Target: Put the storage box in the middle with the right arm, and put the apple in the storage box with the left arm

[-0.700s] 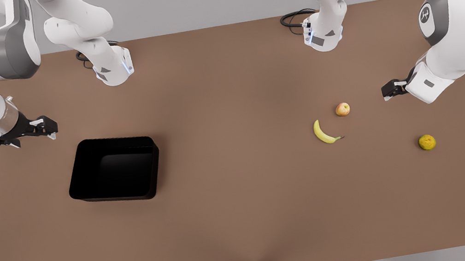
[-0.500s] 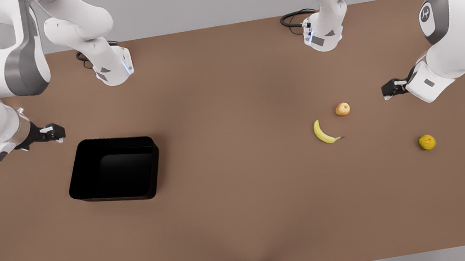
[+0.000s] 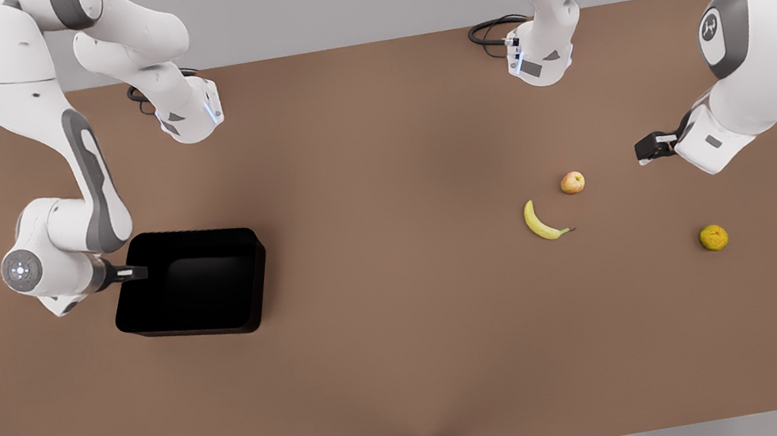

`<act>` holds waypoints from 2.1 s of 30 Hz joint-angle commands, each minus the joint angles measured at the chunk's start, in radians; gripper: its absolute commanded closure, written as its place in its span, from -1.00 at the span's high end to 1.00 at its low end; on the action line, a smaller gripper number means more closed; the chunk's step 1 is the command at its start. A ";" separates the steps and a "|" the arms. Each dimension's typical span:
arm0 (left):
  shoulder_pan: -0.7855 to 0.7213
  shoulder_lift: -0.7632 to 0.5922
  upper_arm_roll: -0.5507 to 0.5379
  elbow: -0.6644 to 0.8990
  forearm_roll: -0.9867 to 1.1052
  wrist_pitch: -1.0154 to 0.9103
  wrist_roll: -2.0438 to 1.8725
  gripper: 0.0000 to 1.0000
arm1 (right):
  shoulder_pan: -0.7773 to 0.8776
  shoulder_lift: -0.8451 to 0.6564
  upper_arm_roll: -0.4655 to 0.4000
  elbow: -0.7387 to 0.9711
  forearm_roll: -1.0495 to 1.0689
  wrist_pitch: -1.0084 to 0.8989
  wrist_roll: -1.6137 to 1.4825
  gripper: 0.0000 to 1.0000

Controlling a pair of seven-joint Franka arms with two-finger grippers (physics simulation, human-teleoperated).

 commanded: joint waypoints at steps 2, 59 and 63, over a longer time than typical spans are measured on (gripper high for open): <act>-0.001 0.000 0.000 0.001 0.001 -0.016 -0.004 1.00 | 0.000 0.041 -0.013 -0.009 0.043 0.165 0.004 1.00; -0.104 -0.024 -0.018 -0.082 -0.001 -0.019 -0.201 1.00 | 0.532 0.587 0.079 0.938 0.287 -0.015 0.202 1.00; -0.113 -0.041 -0.006 -0.419 -0.003 0.308 -0.202 1.00 | 0.529 0.551 0.079 0.938 0.287 -0.038 0.202 1.00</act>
